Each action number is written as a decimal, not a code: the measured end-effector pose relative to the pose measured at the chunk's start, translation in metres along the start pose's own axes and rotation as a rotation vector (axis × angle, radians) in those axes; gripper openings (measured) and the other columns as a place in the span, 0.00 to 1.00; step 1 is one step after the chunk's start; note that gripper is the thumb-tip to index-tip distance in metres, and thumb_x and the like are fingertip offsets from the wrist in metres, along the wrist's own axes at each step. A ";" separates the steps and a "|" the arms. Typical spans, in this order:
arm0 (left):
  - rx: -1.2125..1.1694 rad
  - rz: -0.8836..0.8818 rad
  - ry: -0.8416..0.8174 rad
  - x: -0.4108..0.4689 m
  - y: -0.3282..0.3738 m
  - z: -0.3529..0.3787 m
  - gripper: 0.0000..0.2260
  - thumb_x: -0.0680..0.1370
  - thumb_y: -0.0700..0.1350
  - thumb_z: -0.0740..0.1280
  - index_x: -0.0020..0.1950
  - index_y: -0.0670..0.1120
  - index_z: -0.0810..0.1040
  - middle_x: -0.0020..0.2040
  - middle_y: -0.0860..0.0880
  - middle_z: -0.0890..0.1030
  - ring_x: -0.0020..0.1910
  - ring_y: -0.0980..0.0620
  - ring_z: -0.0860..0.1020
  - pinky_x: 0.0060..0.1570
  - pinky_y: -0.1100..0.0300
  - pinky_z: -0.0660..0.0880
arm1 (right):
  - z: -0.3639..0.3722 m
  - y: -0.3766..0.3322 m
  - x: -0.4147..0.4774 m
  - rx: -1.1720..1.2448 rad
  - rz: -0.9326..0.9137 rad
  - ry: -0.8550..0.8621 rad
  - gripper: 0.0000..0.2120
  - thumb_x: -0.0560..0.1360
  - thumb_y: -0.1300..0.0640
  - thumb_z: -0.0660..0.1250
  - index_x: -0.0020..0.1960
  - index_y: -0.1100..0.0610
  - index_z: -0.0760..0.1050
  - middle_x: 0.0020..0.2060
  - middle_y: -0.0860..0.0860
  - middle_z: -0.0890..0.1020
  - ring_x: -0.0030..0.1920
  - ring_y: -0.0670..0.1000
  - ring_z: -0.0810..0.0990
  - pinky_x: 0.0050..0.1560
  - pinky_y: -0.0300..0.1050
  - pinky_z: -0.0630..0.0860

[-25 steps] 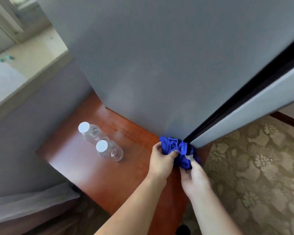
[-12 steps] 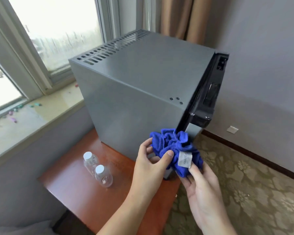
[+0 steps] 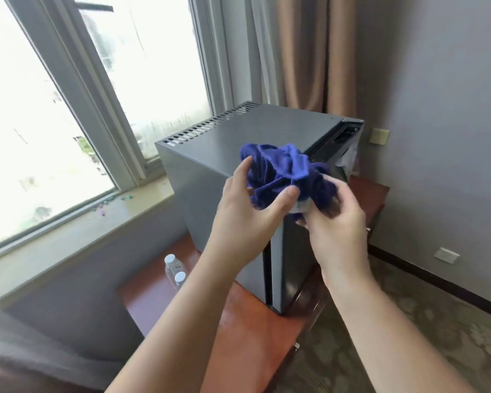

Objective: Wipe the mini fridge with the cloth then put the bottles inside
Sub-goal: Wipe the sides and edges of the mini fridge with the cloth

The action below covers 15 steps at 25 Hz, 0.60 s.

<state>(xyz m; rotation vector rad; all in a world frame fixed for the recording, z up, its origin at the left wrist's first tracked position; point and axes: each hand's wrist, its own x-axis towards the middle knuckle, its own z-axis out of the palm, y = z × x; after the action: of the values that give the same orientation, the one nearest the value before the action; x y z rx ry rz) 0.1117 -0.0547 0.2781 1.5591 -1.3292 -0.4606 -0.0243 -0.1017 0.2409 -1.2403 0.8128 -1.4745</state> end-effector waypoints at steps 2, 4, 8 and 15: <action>0.269 -0.028 0.009 0.001 0.010 0.021 0.36 0.74 0.58 0.71 0.79 0.53 0.61 0.71 0.50 0.71 0.70 0.50 0.71 0.70 0.53 0.69 | -0.026 0.002 0.021 -0.337 -0.022 -0.024 0.20 0.72 0.54 0.76 0.63 0.45 0.80 0.52 0.47 0.86 0.55 0.47 0.85 0.57 0.47 0.81; 0.395 -0.032 0.051 0.000 0.014 0.039 0.35 0.73 0.53 0.70 0.78 0.50 0.62 0.69 0.47 0.72 0.68 0.45 0.69 0.69 0.53 0.67 | -0.049 0.004 0.036 -0.643 -0.017 -0.129 0.23 0.73 0.53 0.74 0.68 0.46 0.78 0.56 0.52 0.85 0.59 0.51 0.83 0.59 0.42 0.76; 0.566 -0.036 0.123 0.003 0.022 0.058 0.30 0.72 0.49 0.68 0.74 0.48 0.66 0.63 0.45 0.77 0.62 0.42 0.73 0.59 0.53 0.69 | -0.062 -0.006 0.038 -0.445 0.118 -0.316 0.23 0.73 0.52 0.70 0.68 0.47 0.78 0.57 0.47 0.86 0.60 0.49 0.83 0.64 0.47 0.77; 0.791 0.064 0.043 0.046 0.035 0.075 0.18 0.70 0.49 0.69 0.58 0.47 0.72 0.52 0.47 0.80 0.50 0.40 0.78 0.45 0.53 0.73 | -0.076 -0.007 0.065 -0.532 -0.123 -0.379 0.25 0.76 0.49 0.71 0.73 0.45 0.73 0.69 0.48 0.77 0.71 0.46 0.72 0.71 0.35 0.66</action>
<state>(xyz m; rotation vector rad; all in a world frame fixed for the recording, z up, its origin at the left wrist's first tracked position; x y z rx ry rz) 0.0486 -0.1249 0.2893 2.1268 -1.6229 0.1798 -0.0972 -0.1698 0.2472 -1.9271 0.9073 -1.0893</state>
